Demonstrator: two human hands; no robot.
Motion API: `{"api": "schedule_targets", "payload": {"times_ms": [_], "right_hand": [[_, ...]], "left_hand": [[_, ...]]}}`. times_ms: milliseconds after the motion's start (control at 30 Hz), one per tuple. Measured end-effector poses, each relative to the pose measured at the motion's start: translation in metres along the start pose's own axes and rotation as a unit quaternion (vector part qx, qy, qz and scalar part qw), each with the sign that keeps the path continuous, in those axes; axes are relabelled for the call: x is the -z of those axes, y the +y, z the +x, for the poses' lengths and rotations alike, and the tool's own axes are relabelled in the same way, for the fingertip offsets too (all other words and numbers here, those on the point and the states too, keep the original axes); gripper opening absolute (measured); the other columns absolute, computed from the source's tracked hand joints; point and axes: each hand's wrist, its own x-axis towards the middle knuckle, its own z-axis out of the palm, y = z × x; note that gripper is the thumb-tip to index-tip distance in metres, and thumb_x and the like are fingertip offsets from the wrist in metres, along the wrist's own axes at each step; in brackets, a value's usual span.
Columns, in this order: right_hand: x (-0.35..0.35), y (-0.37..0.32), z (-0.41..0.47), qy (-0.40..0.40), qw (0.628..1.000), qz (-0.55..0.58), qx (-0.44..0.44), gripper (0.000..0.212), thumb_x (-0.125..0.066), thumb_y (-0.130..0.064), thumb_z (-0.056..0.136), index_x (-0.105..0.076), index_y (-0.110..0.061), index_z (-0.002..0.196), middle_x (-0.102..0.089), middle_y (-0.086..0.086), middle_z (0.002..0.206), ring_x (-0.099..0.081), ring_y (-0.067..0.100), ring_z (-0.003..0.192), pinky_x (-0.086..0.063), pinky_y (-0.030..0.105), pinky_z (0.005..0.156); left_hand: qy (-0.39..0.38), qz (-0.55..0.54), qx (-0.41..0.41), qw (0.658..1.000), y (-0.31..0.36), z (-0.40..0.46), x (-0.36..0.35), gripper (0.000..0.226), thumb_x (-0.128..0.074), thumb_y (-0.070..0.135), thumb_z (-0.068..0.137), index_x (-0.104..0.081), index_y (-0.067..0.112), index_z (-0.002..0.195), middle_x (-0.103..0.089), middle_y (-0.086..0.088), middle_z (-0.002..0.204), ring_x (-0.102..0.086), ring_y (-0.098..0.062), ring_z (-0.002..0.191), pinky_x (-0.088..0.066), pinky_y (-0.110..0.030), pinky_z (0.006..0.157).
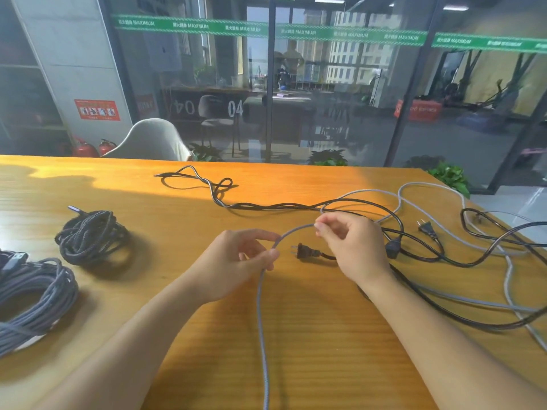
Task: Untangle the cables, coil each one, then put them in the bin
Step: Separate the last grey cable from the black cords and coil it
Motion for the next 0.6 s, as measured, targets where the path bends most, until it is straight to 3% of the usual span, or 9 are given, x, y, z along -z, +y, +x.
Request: {"api": "schedule_targets", "payload": {"times_ms": [167, 233, 300, 400, 600], "right_hand": [[0.001, -0.006, -0.002, -0.046, 0.998, 0.031, 0.011, 0.012, -0.071, -0.031, 0.098, -0.075, -0.036, 0.109, -0.076, -0.019, 0.078, -0.071, 0.002, 0.075, -0.054, 0.025, 0.069], [-0.001, -0.014, -0.006, -0.116, 0.991, 0.061, 0.035, 0.022, -0.069, -0.033, 0.1, -0.073, -0.039, 0.121, -0.077, -0.018, 0.081, -0.07, 0.005, 0.073, -0.057, 0.029, 0.068], [-0.006, -0.022, -0.013, -0.161, 0.983, 0.059, 0.064, 0.019, -0.07, -0.032, 0.099, -0.075, -0.038, 0.116, -0.077, -0.019, 0.081, -0.068, 0.008, 0.066, -0.058, 0.036, 0.067], [-0.013, -0.024, -0.014, -0.108, 0.991, 0.026, 0.079, 0.002, -0.073, -0.032, 0.097, -0.075, -0.032, 0.097, -0.075, -0.022, 0.077, -0.071, 0.005, 0.07, -0.058, 0.037, 0.068], [-0.005, -0.008, -0.001, 0.058, 0.998, -0.029, 0.018, 0.007, -0.069, -0.038, 0.099, -0.072, -0.032, 0.095, -0.075, -0.021, 0.078, -0.07, -0.002, 0.069, -0.059, 0.036, 0.066]], "left_hand": [[0.015, 0.02, 0.002, 1.0, 0.001, -0.001, -0.002, 0.027, -0.072, 0.024, 0.098, -0.071, 0.031, 0.124, -0.077, 0.008, 0.082, -0.061, -0.001, 0.07, -0.043, -0.016, 0.069], [0.02, 0.018, -0.003, 1.0, 0.001, -0.001, -0.003, 0.027, -0.072, 0.023, 0.098, -0.072, 0.032, 0.123, -0.076, 0.008, 0.08, -0.059, -0.001, 0.069, -0.042, -0.015, 0.068], [0.014, 0.016, -0.008, 1.0, 0.003, -0.002, -0.005, 0.026, -0.073, 0.022, 0.097, -0.074, 0.032, 0.121, -0.075, 0.008, 0.079, -0.058, -0.002, 0.067, -0.042, -0.014, 0.067], [0.011, 0.021, -0.008, 1.0, 0.003, -0.003, -0.008, 0.027, -0.075, 0.02, 0.095, -0.074, 0.029, 0.12, -0.075, 0.01, 0.079, -0.058, -0.001, 0.067, -0.041, -0.013, 0.067], [-0.05, 0.022, 0.019, 0.998, 0.006, -0.003, -0.007, 0.039, -0.073, 0.024, 0.097, -0.064, 0.031, 0.133, -0.079, 0.012, 0.089, -0.062, -0.001, 0.074, -0.042, -0.014, 0.071]]}}
